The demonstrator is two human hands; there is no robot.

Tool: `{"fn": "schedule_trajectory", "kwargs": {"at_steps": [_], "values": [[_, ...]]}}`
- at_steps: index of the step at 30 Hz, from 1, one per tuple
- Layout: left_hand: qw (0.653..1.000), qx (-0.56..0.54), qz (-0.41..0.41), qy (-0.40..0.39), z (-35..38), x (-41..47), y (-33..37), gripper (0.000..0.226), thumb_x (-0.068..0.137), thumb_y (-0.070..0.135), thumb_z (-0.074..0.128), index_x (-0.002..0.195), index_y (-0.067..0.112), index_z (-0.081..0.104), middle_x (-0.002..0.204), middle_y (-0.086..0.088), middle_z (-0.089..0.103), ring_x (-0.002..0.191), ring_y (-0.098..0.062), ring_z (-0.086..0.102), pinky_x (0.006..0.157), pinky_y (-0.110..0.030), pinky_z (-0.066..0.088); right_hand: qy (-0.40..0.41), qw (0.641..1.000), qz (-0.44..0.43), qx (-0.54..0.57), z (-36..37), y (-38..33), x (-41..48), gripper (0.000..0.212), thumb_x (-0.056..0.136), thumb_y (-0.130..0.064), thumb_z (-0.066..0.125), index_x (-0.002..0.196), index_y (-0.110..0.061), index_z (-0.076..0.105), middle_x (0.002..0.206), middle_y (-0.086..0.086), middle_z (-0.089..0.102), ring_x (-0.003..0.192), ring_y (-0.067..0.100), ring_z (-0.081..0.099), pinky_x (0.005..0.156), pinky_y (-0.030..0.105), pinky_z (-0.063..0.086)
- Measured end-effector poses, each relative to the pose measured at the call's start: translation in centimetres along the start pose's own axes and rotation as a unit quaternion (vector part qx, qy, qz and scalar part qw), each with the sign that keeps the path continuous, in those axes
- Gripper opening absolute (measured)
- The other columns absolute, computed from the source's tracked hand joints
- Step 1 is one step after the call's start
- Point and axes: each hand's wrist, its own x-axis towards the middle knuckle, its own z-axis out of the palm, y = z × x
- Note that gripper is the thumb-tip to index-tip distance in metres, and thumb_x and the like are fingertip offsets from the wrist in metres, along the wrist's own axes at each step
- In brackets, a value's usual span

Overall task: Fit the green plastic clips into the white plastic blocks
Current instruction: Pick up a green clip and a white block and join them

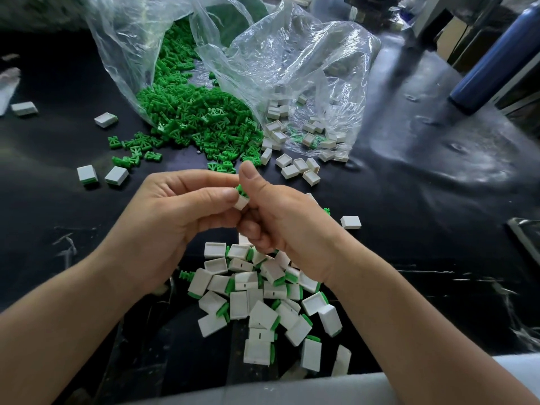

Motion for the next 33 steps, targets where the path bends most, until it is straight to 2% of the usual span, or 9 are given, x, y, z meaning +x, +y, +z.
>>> {"fn": "schedule_trajectory", "kwargs": {"at_steps": [4,7,16,18,22,26,28,31,33], "values": [[1.000,-0.005,0.006,-0.009,0.2,0.0,0.1,0.023,0.069,0.009,0.056,0.084,0.000,0.071,0.072,-0.022,0.069,0.058,-0.029,0.066,0.059,-0.027,0.056,0.006,0.999,-0.018,-0.027,0.2,0.1,0.1,0.049,0.089,-0.054,0.034,0.062,-0.018,0.051,0.049,-0.007,0.046,0.043,0.005,0.035,0.041,0.014,0.030],[1.000,-0.001,0.013,-0.014,0.3,0.0,0.2,0.022,0.069,0.007,0.055,0.082,-0.003,0.069,0.066,-0.022,0.066,0.052,-0.026,0.063,0.055,-0.024,0.054,0.002,0.999,-0.032,-0.034,0.3,0.3,0.1,0.046,0.090,-0.052,0.033,0.065,-0.020,0.054,0.055,-0.007,0.052,0.046,0.005,0.042,0.045,0.015,0.034],[1.000,0.027,0.002,-0.002,0.5,-0.2,0.1,0.022,0.068,0.008,0.057,0.082,0.002,0.072,0.075,-0.037,0.058,0.056,-0.033,0.063,0.056,-0.029,0.056,-0.026,0.997,-0.014,-0.066,-0.1,-0.1,-0.5,0.050,0.095,-0.046,0.026,0.069,-0.015,0.054,0.055,-0.004,0.050,0.043,0.005,0.040,0.042,0.015,0.032],[1.000,0.014,-0.003,-0.003,0.5,-0.1,0.0,0.022,0.067,0.009,0.058,0.080,0.006,0.075,0.078,-0.029,0.066,0.061,-0.031,0.067,0.058,-0.028,0.056,0.001,0.996,-0.030,-0.084,0.1,0.0,-0.5,0.048,0.095,-0.047,0.027,0.072,-0.014,0.055,0.058,-0.005,0.047,0.047,0.004,0.039,0.047,0.016,0.033],[0.999,-0.019,-0.024,0.016,0.2,0.0,-0.2,0.027,0.065,0.009,0.059,0.089,0.006,0.073,0.093,-0.015,0.073,0.080,-0.025,0.071,0.067,-0.027,0.057,0.043,0.984,-0.058,-0.166,0.2,0.3,-0.1,0.055,0.096,-0.044,0.028,0.103,0.000,0.060,0.060,-0.008,0.042,0.057,0.007,0.038,0.058,0.023,0.029],[0.999,-0.030,-0.016,0.022,0.6,0.0,-0.2,0.027,0.060,-0.001,0.067,0.085,0.007,0.072,0.098,-0.007,0.073,0.086,-0.020,0.071,0.068,-0.022,0.055,0.066,0.975,-0.057,-0.205,0.6,0.2,-0.1,0.051,0.096,-0.043,0.028,0.114,-0.008,0.059,0.066,-0.012,0.042,0.062,0.003,0.038,0.059,0.024,0.029],[0.999,-0.043,-0.019,0.028,0.7,0.0,-0.1,0.024,0.061,0.007,0.062,0.083,0.006,0.072,0.098,-0.006,0.073,0.086,-0.018,0.071,0.068,-0.021,0.055,0.074,0.974,-0.056,-0.208,0.8,0.1,-0.2,0.048,0.096,-0.043,0.029,0.118,-0.012,0.059,0.080,-0.010,0.053,0.073,0.003,0.046,0.069,0.025,0.038],[0.998,-0.058,-0.018,0.027,0.7,-0.1,-0.1,0.023,0.061,0.008,0.060,0.080,0.005,0.073,0.097,-0.005,0.074,0.085,-0.018,0.071,0.067,-0.021,0.055,0.090,0.971,-0.056,-0.215,0.9,0.3,-0.2,0.046,0.096,-0.042,0.030,0.118,-0.013,0.058,0.111,0.004,0.062,0.104,0.019,0.054,0.093,0.041,0.043],[0.998,-0.058,-0.016,0.029,0.7,-0.2,-0.1,0.017,0.062,0.004,0.064,0.074,0.008,0.075,0.096,-0.004,0.074,0.084,-0.017,0.071,0.067,-0.021,0.055,0.090,0.969,-0.066,-0.218,1.0,0.4,-0.1,0.045,0.096,-0.042,0.030,0.117,-0.013,0.059,0.110,0.003,0.062,0.103,0.019,0.054,0.093,0.042,0.043]]}}
